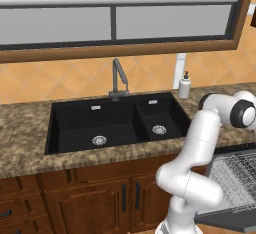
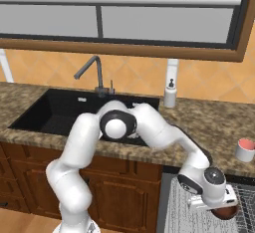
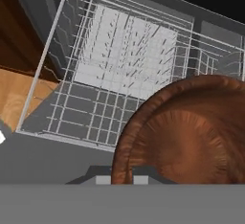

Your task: Pick up the cup and bowl from the counter, place them in the dishwasher, and close the dishwasher door.

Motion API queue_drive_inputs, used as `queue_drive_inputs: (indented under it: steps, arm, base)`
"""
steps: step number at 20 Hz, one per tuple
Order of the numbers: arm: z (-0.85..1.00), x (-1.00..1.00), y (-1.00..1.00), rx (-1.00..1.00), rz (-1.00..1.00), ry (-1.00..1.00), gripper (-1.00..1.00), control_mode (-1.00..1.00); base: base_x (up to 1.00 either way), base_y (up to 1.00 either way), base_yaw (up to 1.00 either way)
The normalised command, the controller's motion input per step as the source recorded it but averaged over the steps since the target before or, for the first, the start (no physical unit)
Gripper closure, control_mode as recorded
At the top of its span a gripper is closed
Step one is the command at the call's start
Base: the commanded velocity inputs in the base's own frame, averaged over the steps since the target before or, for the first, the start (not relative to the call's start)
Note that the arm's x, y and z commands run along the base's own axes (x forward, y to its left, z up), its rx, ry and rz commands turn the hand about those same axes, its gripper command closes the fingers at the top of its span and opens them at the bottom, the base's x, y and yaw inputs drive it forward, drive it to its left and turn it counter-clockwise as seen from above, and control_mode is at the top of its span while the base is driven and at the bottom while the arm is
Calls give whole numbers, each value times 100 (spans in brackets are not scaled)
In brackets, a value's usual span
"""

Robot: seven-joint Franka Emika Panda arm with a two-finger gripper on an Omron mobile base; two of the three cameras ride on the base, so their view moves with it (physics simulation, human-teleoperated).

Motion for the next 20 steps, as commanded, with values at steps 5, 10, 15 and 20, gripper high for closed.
queue_drive_inputs:
  steps: [5,10,15,20]
  arm:
    - [-25,11,-7,39,-5,-20,100,-100]
    - [-40,0,-3,45,-7,-34,100,-100]
    - [-53,18,2,14,-5,-4,100,-100]
    - [-49,53,7,0,0,11,100,-100]
  base:
    - [0,0,0]
    - [0,0,0]
    - [0,0,0]
    - [0,0,0]
